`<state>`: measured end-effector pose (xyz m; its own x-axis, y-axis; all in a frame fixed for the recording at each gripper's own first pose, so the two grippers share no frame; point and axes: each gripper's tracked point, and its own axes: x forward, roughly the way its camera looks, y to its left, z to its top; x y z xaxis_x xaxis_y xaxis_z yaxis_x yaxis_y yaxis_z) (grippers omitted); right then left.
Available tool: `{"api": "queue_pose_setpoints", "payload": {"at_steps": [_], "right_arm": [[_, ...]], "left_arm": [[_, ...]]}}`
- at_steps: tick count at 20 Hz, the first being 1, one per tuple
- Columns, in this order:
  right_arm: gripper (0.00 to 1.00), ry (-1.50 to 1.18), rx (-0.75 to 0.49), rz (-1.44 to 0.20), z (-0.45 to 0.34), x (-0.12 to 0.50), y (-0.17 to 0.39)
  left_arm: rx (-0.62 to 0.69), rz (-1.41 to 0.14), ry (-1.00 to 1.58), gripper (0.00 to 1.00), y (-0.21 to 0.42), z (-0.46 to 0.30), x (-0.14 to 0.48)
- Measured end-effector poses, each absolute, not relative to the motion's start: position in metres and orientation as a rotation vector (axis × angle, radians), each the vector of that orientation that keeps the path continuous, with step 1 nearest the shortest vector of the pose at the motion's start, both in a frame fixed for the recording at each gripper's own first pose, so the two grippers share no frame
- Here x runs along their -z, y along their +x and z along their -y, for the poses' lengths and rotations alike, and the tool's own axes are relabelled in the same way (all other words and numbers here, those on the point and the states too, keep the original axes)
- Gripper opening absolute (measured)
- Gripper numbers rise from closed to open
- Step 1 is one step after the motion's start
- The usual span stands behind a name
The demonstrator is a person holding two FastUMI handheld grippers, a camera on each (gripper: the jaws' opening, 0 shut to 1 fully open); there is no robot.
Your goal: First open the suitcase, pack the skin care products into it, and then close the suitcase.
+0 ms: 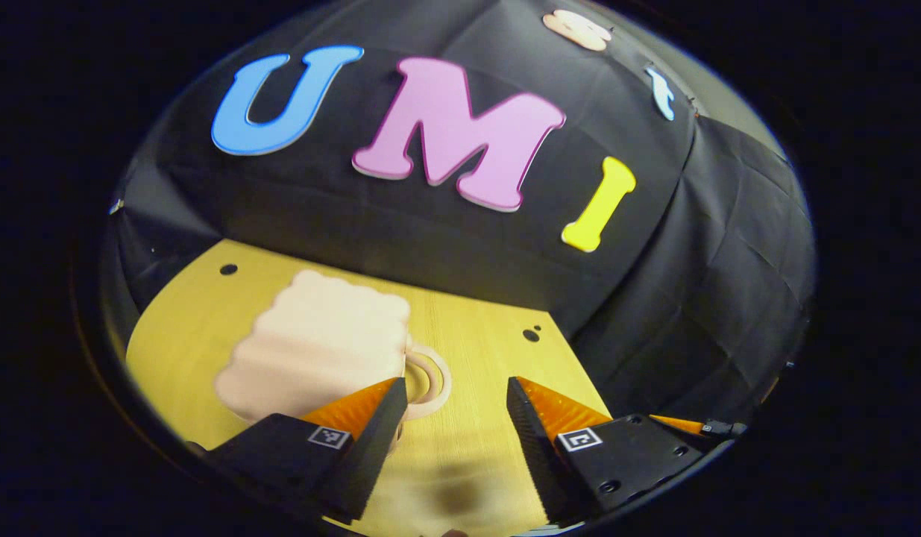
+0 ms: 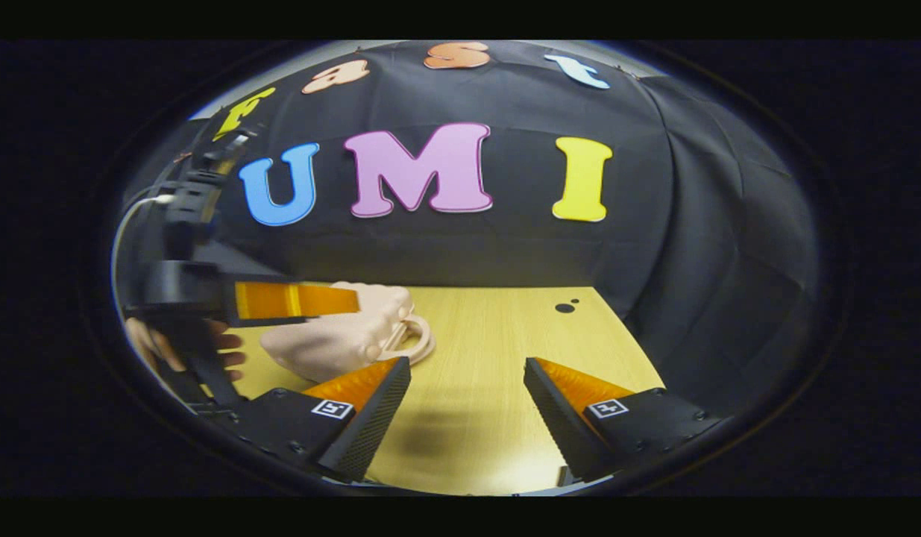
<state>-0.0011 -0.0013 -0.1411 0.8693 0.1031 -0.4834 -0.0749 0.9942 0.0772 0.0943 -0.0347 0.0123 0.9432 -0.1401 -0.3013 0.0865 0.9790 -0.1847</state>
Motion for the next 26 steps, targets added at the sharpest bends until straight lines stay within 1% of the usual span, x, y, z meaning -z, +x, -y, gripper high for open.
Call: {"api": "queue_pose_setpoints", "payload": {"at_steps": [1, 4, 7, 10, 13, 16, 21, 26], "right_arm": [[0.98, 0.066, -0.096, -0.488, -0.005, 0.132, -0.003], [0.97, 0.056, -0.125, -0.421, -0.025, 0.099, -0.010], [0.97, 0.060, -0.156, -0.343, -0.045, 0.060, -0.014], [0.97, 0.086, -0.180, -0.289, -0.057, 0.025, -0.017], [0.97, 0.092, -0.175, -0.233, -0.057, 0.008, -0.023], [0.97, 0.076, -0.156, -0.224, -0.052, 0.011, -0.031], [0.97, 0.082, -0.130, -0.238, -0.047, 0.016, -0.046], [0.97, 0.070, -0.115, -0.228, -0.045, 0.016, -0.060]], "left_arm": [[0.109, -0.253, -0.153, 0.96, 0.076, 0.027, -0.035], [0.111, -0.135, -0.104, 0.96, 0.039, 0.013, -0.086], [0.035, -0.033, -0.012, 0.96, 0.006, -0.013, -0.128], [-0.037, 0.051, 0.060, 0.96, -0.018, -0.036, -0.155], [-0.098, 0.107, 0.134, 0.96, -0.031, -0.042, -0.167], [-0.109, 0.117, 0.161, 0.96, -0.032, -0.040, -0.172], [-0.118, 0.072, 0.124, 0.96, -0.037, -0.047, -0.167], [-0.164, 0.048, 0.126, 0.96, -0.039, -0.045, -0.168]]}}
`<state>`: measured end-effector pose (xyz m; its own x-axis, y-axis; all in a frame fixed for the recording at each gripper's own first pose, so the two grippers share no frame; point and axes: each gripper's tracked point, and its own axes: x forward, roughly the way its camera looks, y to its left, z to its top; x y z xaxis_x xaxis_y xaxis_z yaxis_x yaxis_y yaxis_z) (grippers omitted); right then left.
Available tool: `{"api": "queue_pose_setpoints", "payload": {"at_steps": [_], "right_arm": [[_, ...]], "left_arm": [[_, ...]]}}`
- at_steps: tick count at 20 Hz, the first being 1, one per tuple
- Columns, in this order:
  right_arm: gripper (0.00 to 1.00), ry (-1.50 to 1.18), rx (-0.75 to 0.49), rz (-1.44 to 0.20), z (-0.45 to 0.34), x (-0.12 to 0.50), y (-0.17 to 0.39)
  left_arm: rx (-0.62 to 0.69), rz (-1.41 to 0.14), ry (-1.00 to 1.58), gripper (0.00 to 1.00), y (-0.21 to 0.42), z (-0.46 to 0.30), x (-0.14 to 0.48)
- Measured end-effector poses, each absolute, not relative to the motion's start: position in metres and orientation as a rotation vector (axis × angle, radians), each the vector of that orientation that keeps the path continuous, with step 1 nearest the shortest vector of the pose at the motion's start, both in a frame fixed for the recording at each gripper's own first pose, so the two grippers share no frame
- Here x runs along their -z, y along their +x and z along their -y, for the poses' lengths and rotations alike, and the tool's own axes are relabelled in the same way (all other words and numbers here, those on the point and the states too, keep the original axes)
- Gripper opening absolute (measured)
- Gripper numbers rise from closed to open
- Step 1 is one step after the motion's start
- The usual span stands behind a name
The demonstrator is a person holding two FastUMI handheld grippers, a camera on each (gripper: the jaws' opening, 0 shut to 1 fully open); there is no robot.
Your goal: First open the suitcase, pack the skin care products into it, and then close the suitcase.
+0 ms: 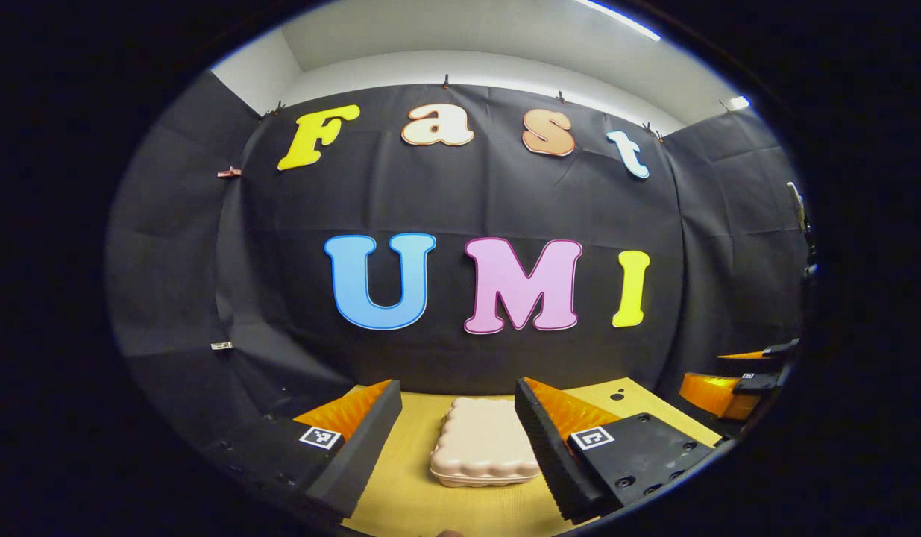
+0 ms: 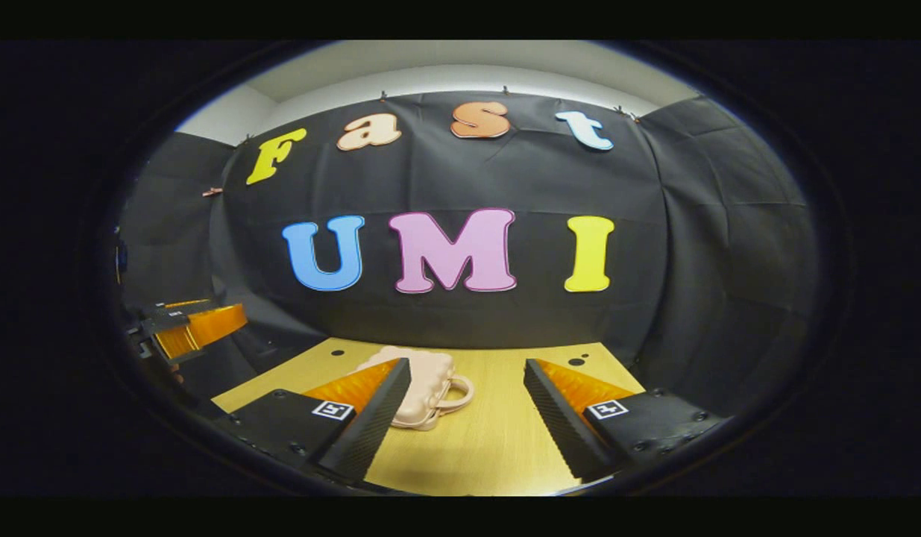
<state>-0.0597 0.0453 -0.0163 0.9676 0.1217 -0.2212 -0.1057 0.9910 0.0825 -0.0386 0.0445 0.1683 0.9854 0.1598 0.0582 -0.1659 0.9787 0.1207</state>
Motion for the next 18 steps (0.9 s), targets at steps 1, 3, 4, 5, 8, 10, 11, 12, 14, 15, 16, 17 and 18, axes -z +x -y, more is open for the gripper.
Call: {"api": "queue_pose_setpoints", "payload": {"at_steps": [1, 3, 4, 5, 8, 10, 11, 12, 14, 15, 16, 17, 18], "right_arm": [[0.97, 0.071, -0.115, -0.232, -0.046, 0.019, -0.063], [0.97, 0.079, -0.119, -0.244, -0.049, 0.021, -0.068], [0.97, 0.081, -0.121, -0.249, -0.050, 0.023, -0.070], [0.97, 0.078, -0.122, -0.250, -0.051, 0.023, -0.072], [0.97, 0.058, -0.129, -0.251, -0.051, 0.023, -0.075], [0.97, 0.060, -0.130, -0.253, -0.051, 0.025, -0.077], [0.97, 0.062, -0.129, -0.257, -0.051, 0.025, -0.076], [0.97, 0.064, -0.129, -0.259, -0.050, 0.025, -0.075], [0.97, 0.069, -0.127, -0.264, -0.049, 0.026, -0.072], [0.97, 0.070, -0.125, -0.262, -0.049, 0.026, -0.070], [0.97, 0.070, -0.122, -0.261, -0.047, 0.026, -0.069], [0.97, 0.070, -0.119, -0.265, -0.046, 0.028, -0.068], [0.97, 0.071, -0.114, -0.266, -0.045, 0.031, -0.067]], "left_arm": [[-0.173, 0.044, 0.119, 1.00, -0.039, -0.047, -0.167], [-0.182, 0.036, 0.108, 0.96, -0.039, -0.049, -0.165], [-0.184, 0.028, 0.108, 0.96, -0.039, -0.049, -0.164], [-0.185, 0.024, 0.110, 0.96, -0.040, -0.050, -0.164], [-0.192, 0.028, 0.125, 0.96, -0.040, -0.048, -0.167], [-0.192, 0.031, 0.130, 0.96, -0.040, -0.048, -0.167], [-0.191, 0.034, 0.131, 0.96, -0.040, -0.050, -0.166], [-0.187, 0.034, 0.131, 0.96, -0.039, -0.049, -0.166], [-0.186, 0.023, 0.131, 0.96, -0.038, -0.051, -0.164], [-0.184, 0.018, 0.130, 0.96, -0.037, -0.050, -0.163], [-0.182, 0.014, 0.129, 0.96, -0.036, -0.051, -0.162], [-0.183, 0.008, 0.125, 0.92, -0.034, -0.051, -0.160], [-0.187, 0.002, 0.121, 0.96, -0.033, -0.052, -0.158]]}}
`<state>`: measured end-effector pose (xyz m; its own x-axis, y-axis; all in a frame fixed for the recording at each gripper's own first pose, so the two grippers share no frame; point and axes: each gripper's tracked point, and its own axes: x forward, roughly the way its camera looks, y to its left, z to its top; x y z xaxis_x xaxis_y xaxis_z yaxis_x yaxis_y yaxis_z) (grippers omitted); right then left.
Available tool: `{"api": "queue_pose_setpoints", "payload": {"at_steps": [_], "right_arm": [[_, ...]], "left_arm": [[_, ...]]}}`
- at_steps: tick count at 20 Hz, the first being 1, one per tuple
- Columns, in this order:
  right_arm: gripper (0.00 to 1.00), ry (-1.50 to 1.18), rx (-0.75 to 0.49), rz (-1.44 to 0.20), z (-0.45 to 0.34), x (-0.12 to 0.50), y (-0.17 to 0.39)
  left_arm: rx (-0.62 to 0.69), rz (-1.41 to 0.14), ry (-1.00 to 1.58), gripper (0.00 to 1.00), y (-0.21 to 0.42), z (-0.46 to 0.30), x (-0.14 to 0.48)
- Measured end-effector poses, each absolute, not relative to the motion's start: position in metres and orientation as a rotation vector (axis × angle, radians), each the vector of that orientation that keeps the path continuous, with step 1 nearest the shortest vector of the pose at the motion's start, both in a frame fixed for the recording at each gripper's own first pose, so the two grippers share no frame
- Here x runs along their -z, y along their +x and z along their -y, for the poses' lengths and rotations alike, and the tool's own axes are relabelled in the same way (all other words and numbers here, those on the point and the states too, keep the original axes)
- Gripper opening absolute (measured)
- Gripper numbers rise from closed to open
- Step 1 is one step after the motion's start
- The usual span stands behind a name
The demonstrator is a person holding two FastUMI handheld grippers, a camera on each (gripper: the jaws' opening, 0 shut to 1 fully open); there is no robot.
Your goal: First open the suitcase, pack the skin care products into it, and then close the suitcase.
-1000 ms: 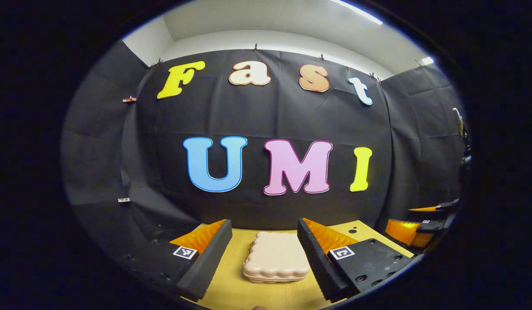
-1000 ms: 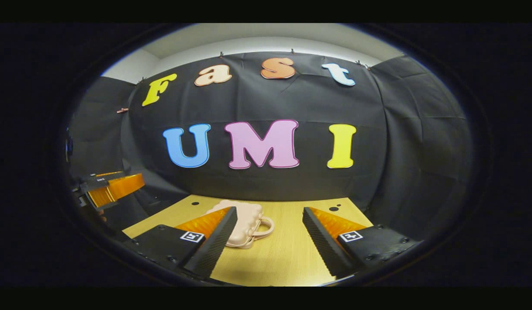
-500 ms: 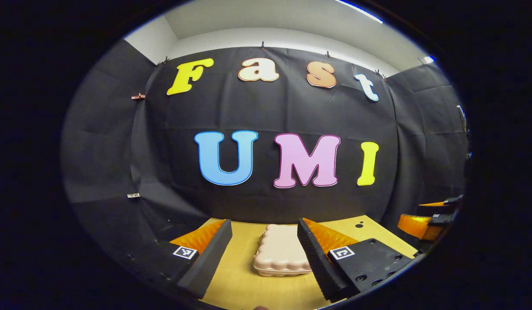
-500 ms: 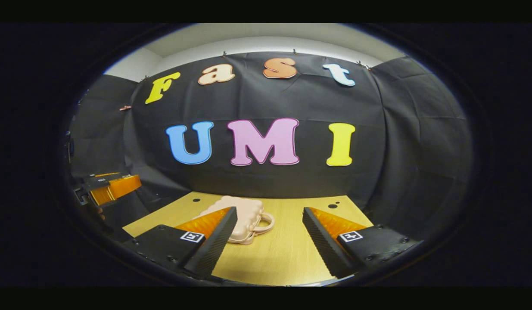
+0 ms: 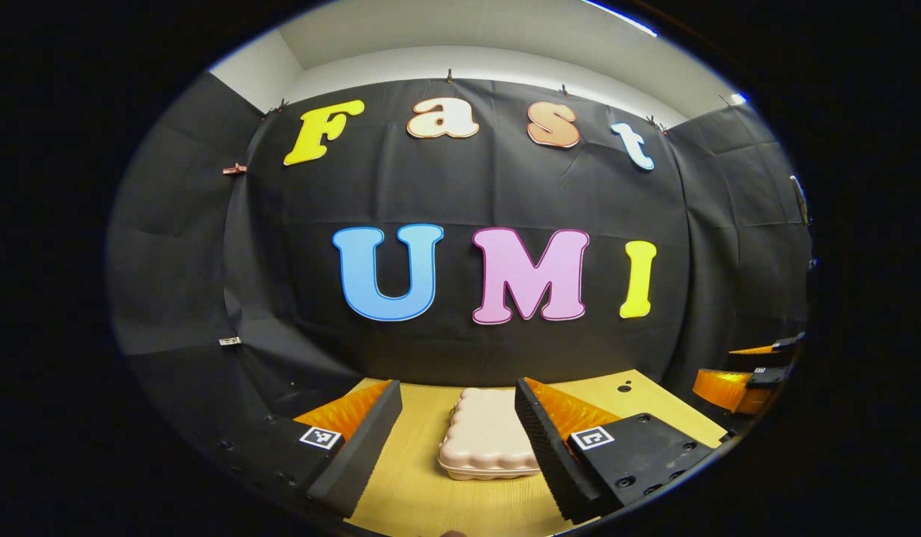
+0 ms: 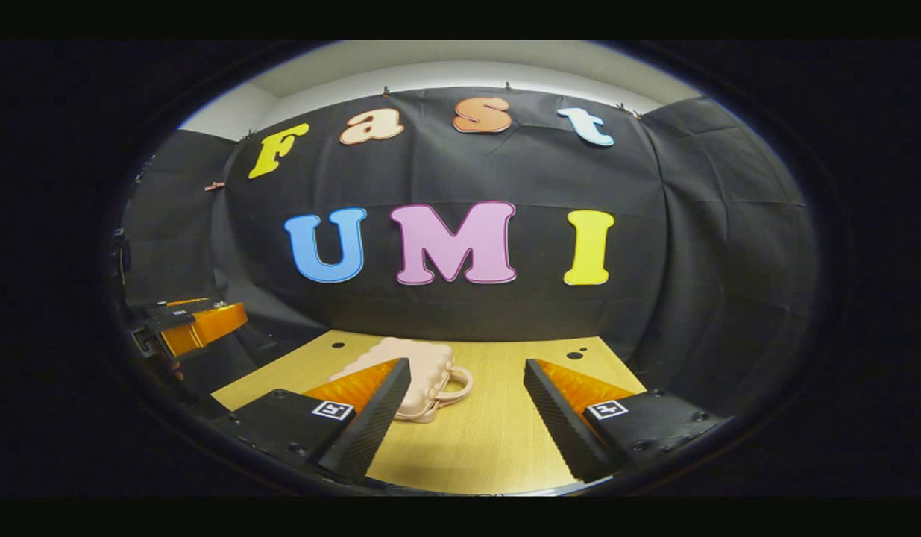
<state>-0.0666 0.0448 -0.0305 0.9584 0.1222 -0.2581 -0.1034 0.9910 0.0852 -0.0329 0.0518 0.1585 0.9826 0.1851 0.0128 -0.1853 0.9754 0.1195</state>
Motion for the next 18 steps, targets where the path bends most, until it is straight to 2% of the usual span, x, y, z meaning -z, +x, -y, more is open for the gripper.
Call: {"api": "queue_pose_setpoints", "payload": {"at_steps": [10, 14, 18], "right_arm": [[0.97, 0.136, -0.116, -0.288, -0.049, 0.047, -0.042], [0.97, 0.089, -0.157, -0.319, -0.060, 0.054, -0.030], [0.97, 0.110, -0.172, -0.311, -0.076, 0.049, -0.021]], "left_arm": [[-0.268, -0.023, 0.061, 0.96, -0.022, -0.075, -0.161], [-0.321, 0.023, 0.024, 0.96, -0.040, -0.088, -0.176], [-0.359, 0.004, 0.020, 0.96, -0.056, -0.102, -0.168]]}}
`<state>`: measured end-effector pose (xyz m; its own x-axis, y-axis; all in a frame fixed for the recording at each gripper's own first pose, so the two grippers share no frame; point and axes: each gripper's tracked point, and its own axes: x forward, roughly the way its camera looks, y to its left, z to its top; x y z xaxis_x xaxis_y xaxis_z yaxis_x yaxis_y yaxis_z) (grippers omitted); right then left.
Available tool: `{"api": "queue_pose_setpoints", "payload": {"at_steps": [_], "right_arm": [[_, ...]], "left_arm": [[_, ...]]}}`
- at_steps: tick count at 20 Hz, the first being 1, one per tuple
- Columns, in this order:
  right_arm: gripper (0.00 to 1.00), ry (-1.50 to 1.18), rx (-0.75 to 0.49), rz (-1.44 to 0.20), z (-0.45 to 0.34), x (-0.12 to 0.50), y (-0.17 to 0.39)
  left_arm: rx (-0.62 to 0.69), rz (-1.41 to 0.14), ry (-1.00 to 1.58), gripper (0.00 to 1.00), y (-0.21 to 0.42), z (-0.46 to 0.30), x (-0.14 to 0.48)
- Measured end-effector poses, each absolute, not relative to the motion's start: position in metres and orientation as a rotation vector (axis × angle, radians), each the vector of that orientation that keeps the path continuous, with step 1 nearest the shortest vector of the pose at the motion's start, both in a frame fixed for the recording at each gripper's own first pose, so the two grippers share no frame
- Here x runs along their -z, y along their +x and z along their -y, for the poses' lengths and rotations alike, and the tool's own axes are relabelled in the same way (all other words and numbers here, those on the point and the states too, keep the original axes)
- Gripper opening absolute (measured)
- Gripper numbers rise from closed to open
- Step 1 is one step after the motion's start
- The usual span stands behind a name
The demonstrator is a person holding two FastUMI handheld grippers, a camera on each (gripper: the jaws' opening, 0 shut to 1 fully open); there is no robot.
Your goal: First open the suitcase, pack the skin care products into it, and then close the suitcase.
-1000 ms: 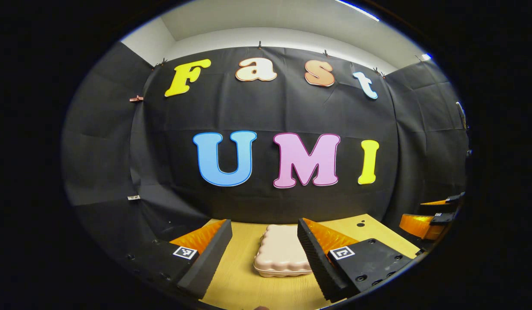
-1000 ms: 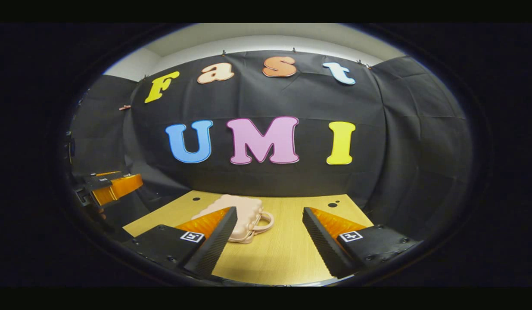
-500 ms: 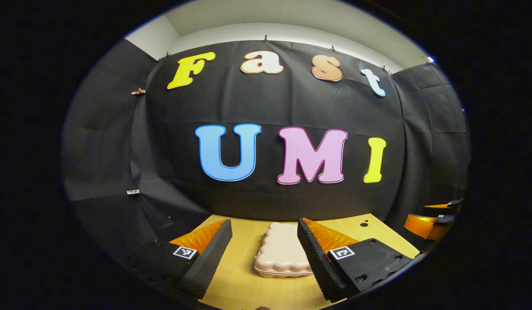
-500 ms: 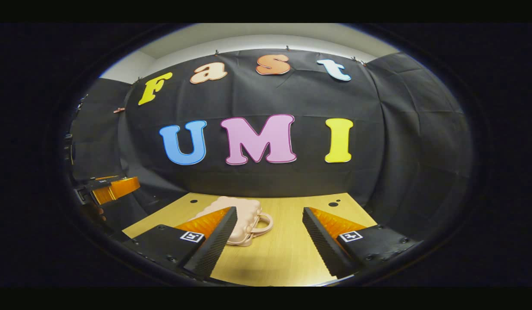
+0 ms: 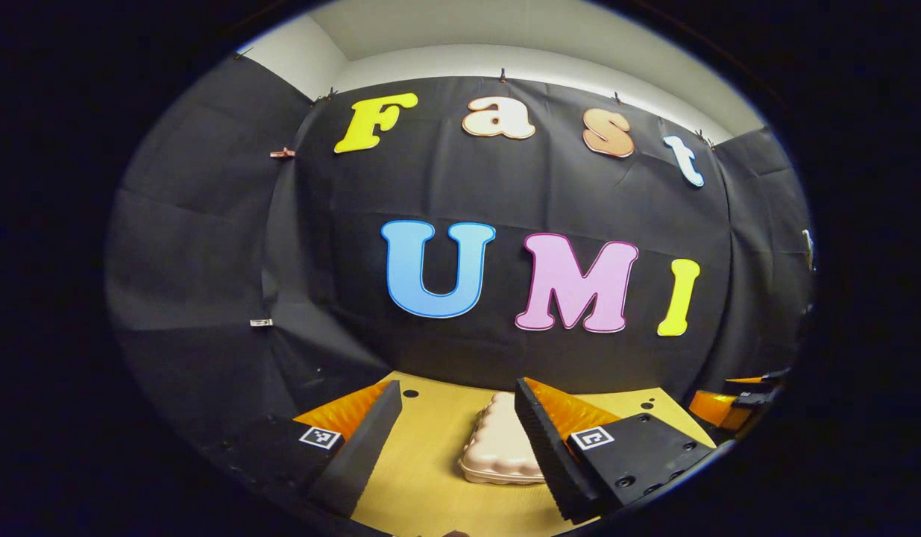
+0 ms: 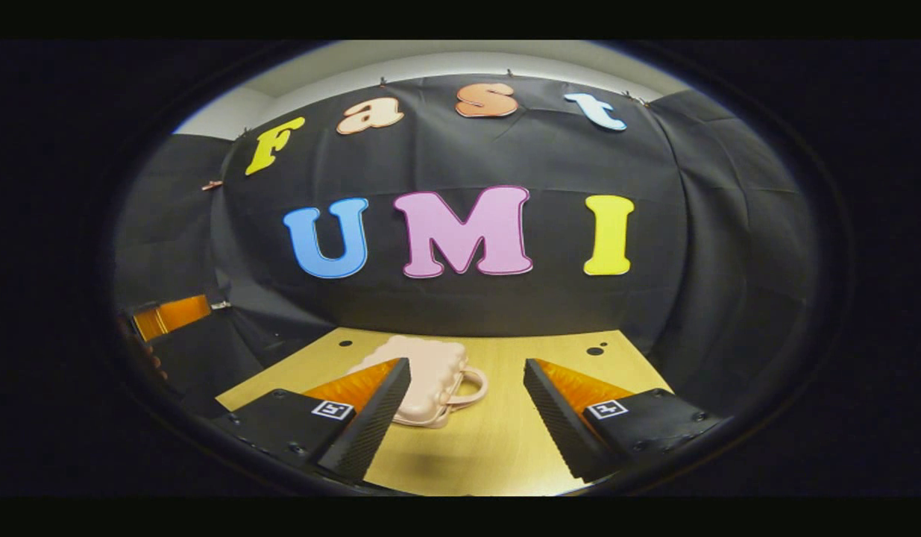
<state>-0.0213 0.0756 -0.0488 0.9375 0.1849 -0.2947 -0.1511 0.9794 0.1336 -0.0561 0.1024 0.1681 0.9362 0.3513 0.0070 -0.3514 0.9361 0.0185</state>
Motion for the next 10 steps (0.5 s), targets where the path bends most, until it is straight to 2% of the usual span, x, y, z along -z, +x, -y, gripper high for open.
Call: {"api": "queue_pose_setpoints", "payload": {"at_steps": [10], "right_arm": [[0.97, 0.080, -0.224, -0.308, -0.103, 0.048, -0.030]], "left_arm": [[-0.347, 0.019, 0.000, 0.96, -0.068, -0.106, -0.169]]}}
